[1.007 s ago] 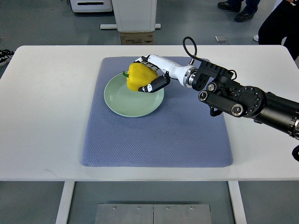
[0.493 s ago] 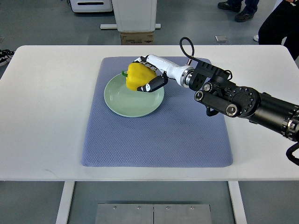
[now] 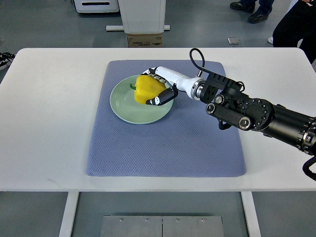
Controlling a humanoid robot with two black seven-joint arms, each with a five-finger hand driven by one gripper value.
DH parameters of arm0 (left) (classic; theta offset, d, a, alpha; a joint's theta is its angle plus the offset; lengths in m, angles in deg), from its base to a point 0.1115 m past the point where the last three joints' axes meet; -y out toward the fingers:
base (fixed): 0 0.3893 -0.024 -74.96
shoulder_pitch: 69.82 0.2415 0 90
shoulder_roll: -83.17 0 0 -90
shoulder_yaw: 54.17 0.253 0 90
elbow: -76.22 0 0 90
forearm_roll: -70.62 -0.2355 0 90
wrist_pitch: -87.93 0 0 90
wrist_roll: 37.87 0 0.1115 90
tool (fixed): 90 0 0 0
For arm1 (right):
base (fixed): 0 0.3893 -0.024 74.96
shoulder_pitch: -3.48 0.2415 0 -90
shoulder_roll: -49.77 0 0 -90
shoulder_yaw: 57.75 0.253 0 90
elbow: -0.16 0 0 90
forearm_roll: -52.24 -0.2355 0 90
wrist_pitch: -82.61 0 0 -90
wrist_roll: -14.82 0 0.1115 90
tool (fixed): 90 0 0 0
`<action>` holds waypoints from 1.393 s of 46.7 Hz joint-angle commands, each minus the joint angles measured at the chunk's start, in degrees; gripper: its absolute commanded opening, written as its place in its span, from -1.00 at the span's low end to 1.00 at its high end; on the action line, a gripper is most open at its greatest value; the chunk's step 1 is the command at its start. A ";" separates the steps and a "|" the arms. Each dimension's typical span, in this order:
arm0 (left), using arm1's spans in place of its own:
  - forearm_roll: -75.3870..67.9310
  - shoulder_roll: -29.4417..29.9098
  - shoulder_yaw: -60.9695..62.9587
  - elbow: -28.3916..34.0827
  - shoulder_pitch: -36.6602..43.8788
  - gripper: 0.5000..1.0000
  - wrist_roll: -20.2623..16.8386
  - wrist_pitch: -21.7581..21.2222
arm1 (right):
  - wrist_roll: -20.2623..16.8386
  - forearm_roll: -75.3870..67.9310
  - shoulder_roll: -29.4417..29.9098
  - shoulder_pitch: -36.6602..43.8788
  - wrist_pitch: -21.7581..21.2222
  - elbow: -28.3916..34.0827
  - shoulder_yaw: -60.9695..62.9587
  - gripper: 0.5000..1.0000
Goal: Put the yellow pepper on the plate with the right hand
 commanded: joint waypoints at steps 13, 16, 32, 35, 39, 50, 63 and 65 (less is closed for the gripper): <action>0.00 0.00 0.00 -0.04 0.03 1.00 0.02 0.01 | 0.00 0.26 0.00 -0.86 -0.29 -0.01 -0.09 -1.00; 0.00 0.00 0.00 0.05 0.03 1.00 0.02 0.01 | 0.00 0.26 0.00 -0.95 -0.29 -0.01 -0.09 -1.00; 0.00 0.00 0.00 -0.04 0.02 1.00 0.02 0.01 | 0.17 0.17 0.00 -1.92 -0.29 -0.10 0.09 0.99; 0.00 0.00 0.00 -0.04 0.03 1.00 0.02 0.01 | 0.17 0.08 0.00 -2.01 -0.29 -0.10 0.09 0.99; 0.00 0.00 0.00 -0.04 0.03 1.00 0.02 0.01 | 0.17 0.00 0.00 -1.92 -0.20 -0.10 0.26 0.99; 0.00 0.00 0.00 -0.04 0.03 1.00 0.02 -0.08 | 0.26 -0.44 0.00 -1.74 -0.11 -0.54 2.19 0.98; 0.00 0.00 0.00 0.05 -0.06 1.00 -0.07 0.01 | 0.09 -4.66 0.00 -2.27 0.42 -0.71 8.26 0.97; 0.00 0.00 0.00 0.05 0.03 1.00 0.02 0.01 | 0.09 -5.71 0.00 -2.53 0.50 -0.80 8.61 0.97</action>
